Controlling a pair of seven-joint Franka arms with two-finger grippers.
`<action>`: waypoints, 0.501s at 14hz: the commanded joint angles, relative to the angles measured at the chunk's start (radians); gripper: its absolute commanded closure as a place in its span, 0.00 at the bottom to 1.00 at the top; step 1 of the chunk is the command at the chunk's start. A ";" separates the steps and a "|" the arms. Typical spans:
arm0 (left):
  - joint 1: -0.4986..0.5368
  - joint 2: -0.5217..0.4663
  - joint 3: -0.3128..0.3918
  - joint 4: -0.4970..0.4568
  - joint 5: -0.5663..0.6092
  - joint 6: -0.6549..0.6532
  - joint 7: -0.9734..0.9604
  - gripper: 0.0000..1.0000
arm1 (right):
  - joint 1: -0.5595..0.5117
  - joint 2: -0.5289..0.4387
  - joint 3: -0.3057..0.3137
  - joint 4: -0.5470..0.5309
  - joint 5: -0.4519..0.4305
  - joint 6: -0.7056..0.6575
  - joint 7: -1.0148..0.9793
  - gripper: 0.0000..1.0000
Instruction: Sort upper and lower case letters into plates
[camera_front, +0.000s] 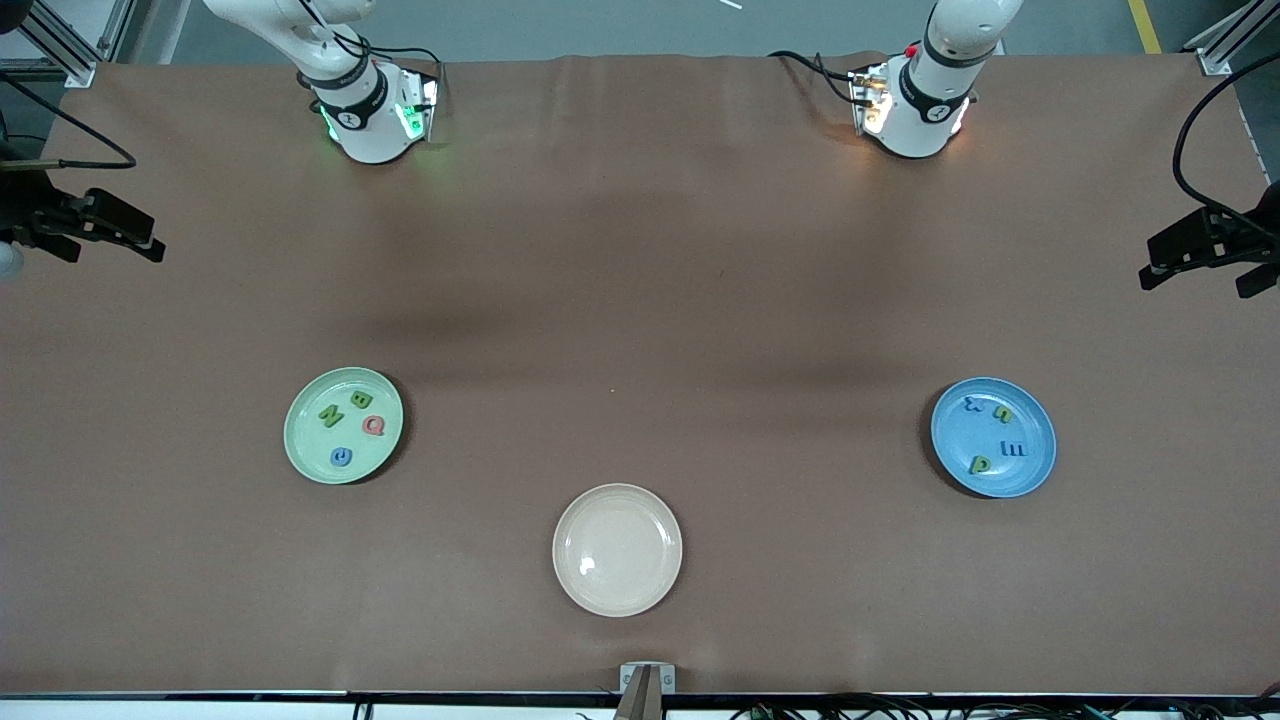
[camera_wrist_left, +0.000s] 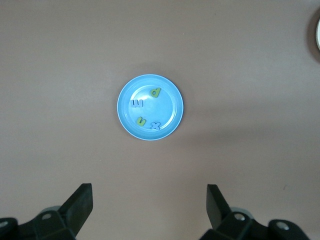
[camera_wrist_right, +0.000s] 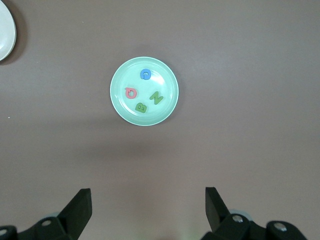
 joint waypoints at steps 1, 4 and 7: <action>0.001 -0.016 0.007 -0.041 -0.009 0.001 -0.003 0.00 | -0.014 -0.005 0.007 -0.001 0.012 -0.012 -0.009 0.00; 0.004 -0.019 0.013 -0.033 -0.012 0.029 0.000 0.00 | -0.014 -0.005 0.007 -0.001 -0.005 -0.006 -0.012 0.00; 0.002 -0.016 0.011 -0.025 -0.004 0.070 0.010 0.00 | -0.011 -0.005 0.009 -0.001 -0.022 -0.005 -0.012 0.00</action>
